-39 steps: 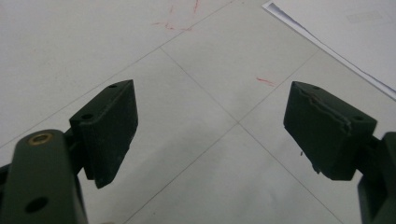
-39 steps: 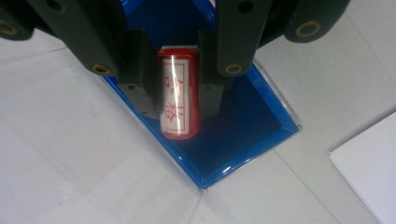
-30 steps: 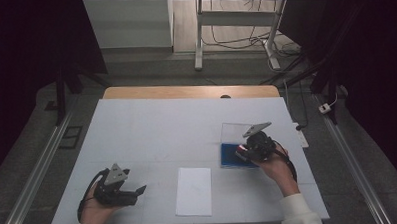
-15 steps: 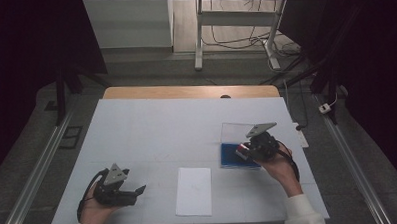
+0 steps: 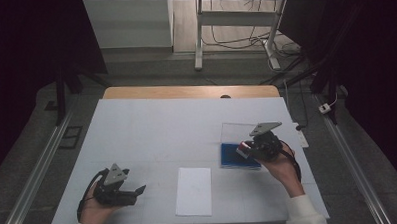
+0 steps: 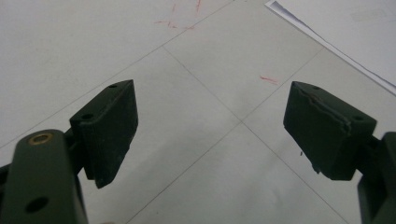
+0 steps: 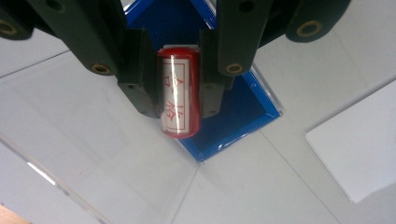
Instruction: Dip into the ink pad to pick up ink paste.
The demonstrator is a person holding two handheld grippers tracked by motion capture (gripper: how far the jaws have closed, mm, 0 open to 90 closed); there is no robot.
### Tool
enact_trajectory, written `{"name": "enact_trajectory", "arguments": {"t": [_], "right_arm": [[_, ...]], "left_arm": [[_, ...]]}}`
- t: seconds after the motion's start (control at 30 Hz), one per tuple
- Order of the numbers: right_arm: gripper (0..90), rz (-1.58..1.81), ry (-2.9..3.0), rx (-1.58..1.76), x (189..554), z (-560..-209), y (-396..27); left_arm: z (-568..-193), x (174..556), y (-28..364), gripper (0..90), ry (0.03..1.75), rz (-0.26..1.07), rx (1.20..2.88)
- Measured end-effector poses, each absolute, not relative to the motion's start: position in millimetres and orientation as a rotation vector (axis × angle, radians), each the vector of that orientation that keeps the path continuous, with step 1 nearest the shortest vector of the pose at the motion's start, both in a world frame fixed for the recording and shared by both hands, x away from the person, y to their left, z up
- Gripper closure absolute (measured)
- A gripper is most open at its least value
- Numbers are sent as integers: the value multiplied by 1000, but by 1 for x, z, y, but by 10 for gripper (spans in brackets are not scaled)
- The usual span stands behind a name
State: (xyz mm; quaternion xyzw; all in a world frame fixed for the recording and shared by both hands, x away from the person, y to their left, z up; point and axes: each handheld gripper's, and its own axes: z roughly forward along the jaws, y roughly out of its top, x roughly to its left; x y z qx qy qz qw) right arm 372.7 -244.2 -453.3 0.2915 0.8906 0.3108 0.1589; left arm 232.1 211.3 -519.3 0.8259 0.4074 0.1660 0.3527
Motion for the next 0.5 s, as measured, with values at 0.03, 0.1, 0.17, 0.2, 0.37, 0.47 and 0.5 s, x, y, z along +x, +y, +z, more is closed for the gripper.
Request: {"name": "enact_trajectory", "arguments": {"t": [0.03,0.1,0.17,0.2,0.37,0.47,0.5], "right_arm": [[695,903,2546,830,373,-452,-245],[695,929,2541,834,372,-450,-245],[695,939,2540,833,371,-448,-246],[695,949,2539,835,371,-447,-246],[695,1033,2552,823,368,-440,-244],[695,1065,2547,800,365,-434,-241],[695,1069,2547,794,364,-432,-240]], "left_arm": [[-519,232,212,184,1055,430,2136],[-519,232,212,183,1056,430,2135],[-519,232,212,184,1057,431,2135],[-519,232,212,183,1056,431,2135],[-519,232,212,183,1058,430,2135],[-519,232,212,183,1059,429,2133],[-519,232,212,183,1060,429,2132]]}}
